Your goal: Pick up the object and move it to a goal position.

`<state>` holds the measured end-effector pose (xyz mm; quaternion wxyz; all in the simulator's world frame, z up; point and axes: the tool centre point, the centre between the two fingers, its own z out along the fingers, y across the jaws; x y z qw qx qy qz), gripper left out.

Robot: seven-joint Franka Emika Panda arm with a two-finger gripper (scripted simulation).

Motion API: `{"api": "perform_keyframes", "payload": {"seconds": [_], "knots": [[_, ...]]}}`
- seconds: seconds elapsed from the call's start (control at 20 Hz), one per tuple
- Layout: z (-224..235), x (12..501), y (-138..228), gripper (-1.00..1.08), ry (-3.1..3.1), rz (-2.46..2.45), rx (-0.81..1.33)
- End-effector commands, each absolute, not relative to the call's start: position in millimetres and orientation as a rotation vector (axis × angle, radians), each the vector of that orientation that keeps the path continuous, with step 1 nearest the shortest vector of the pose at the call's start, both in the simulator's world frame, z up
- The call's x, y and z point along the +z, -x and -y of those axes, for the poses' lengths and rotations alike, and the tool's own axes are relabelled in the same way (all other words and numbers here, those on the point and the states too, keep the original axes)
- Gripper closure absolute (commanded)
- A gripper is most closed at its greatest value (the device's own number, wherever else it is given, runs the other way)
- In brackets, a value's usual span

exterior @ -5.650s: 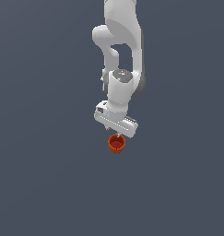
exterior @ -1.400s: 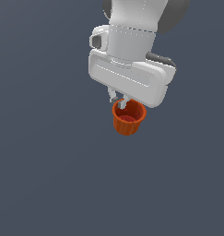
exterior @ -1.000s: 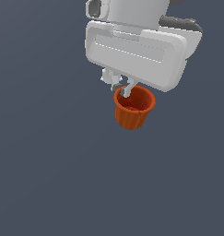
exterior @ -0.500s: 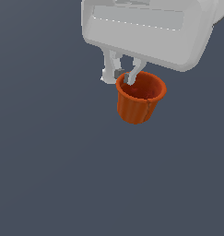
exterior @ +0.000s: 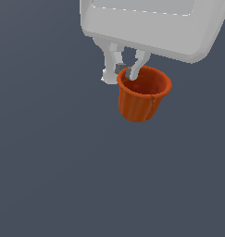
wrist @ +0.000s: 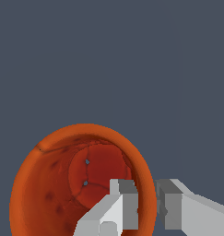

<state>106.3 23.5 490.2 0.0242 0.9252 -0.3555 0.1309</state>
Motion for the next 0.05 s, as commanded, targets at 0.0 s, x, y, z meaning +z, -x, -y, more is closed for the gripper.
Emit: {"api": "perform_keyframes", "payload": {"seconds": [0.0], "knots": [[-23.4,492.5,-106.7,1.08,-2.863,1.101,0.409]]}}
